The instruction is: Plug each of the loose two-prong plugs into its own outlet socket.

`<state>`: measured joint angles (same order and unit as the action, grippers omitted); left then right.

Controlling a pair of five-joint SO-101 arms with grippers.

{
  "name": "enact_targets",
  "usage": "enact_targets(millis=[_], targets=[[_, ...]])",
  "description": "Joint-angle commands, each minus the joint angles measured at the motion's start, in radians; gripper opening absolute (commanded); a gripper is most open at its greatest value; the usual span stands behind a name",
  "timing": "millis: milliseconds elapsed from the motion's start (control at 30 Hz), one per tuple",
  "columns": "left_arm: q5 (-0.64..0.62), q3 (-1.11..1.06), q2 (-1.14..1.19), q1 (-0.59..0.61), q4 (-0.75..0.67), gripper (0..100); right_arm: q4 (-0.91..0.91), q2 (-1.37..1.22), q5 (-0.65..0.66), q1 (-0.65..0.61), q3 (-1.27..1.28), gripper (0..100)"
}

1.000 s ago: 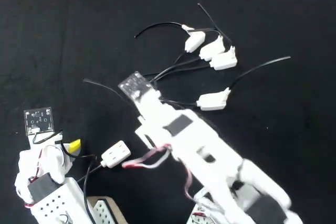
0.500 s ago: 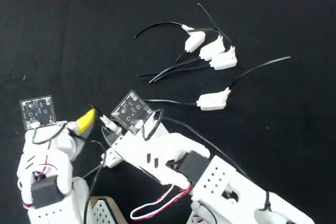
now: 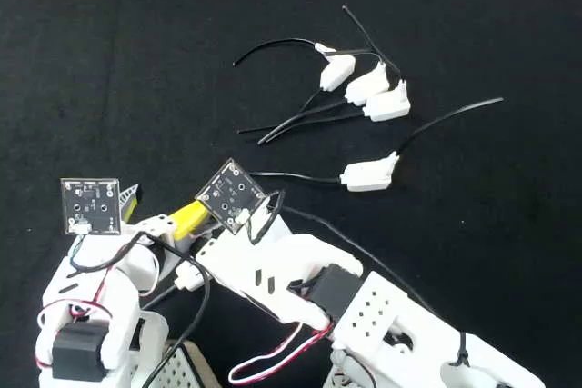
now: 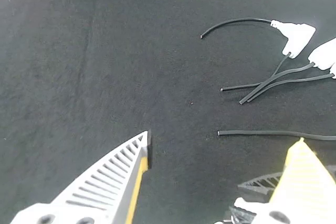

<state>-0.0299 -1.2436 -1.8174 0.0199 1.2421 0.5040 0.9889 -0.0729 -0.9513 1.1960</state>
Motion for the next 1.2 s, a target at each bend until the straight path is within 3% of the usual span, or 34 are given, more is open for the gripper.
enact_targets(millis=[0,100,233,400,600,967,1167], targets=[[0.055,0.042,-0.002,0.068,0.011,40,0.011,0.012,-0.008,0.006,-0.015,1.1],[0.098,0.015,-0.002,0.209,0.012,40,0.112,0.01,-0.017,0.015,-0.036,1.1],[0.163,-0.027,-0.003,0.427,0.012,40,0.218,-0.005,-0.127,0.015,-0.054,1.1],[0.224,-0.13,-0.003,0.602,0.012,40,0.157,-0.163,-0.301,0.015,-0.061,1.1],[0.27,-0.206,-0.003,0.639,0.011,40,0.012,-0.404,-0.396,0.015,-0.071,1.1],[0.304,-0.263,-0.005,0.628,0.002,40,-0.08,-0.418,-0.397,0.018,-0.039,1.1],[0.304,-0.265,-0.005,0.628,0.003,40,-0.092,-0.417,-0.393,0.086,-0.041,1.1]])
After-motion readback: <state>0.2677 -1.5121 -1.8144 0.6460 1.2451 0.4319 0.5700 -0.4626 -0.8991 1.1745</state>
